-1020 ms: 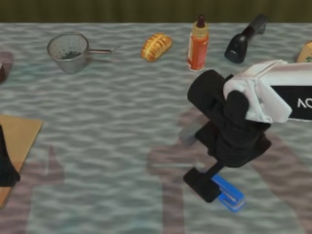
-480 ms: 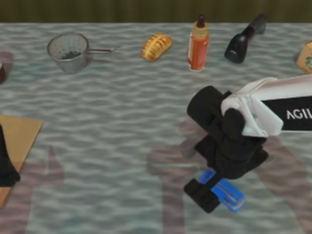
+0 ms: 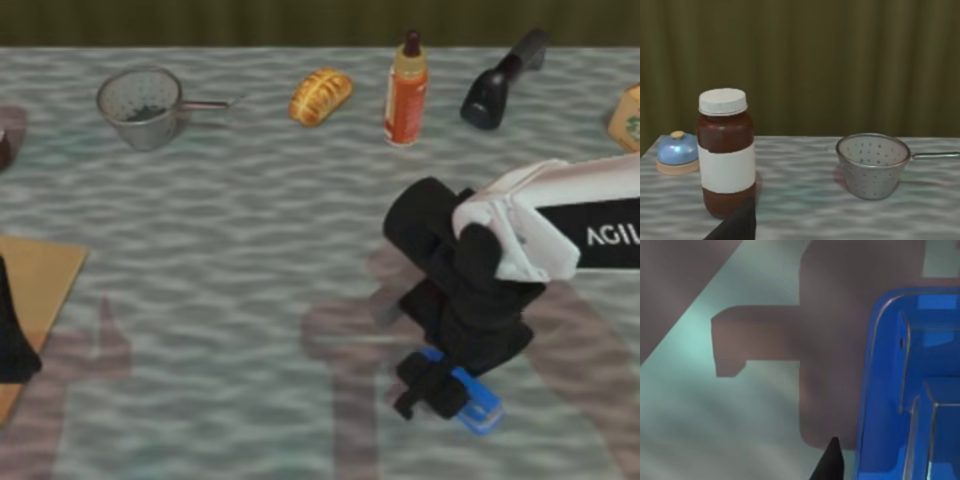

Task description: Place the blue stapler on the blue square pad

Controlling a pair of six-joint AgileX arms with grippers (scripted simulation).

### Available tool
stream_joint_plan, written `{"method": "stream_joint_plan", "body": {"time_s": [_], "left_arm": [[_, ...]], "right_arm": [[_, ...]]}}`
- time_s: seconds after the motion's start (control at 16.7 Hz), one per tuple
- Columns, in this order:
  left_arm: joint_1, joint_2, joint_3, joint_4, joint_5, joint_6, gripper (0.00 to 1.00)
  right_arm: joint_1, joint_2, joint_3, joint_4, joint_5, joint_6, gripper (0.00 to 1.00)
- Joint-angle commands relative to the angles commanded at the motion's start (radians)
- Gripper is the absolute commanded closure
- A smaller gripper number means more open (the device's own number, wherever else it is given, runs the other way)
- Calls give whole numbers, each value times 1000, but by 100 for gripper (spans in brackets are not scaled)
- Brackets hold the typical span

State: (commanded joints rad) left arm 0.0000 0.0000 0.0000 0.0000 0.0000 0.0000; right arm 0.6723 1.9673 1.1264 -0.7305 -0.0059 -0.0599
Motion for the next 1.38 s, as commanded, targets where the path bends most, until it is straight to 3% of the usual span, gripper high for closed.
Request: {"method": "stream_joint_plan", "body": {"time_s": [0.24,0.3,0.9,1.38], "left_arm": [[0,0,0,0,0,0,0],[0,0,0,0,0,0,0],[0,0,0,0,0,0,0],[0,0,0,0,0,0,0]], "right_arm": [[0,0,0,0,0,0,98],[0,0,0,0,0,0,100],[-3,-7,14,-17,1,2,100],[4,-132,205,-347,0,-5,100]]}}
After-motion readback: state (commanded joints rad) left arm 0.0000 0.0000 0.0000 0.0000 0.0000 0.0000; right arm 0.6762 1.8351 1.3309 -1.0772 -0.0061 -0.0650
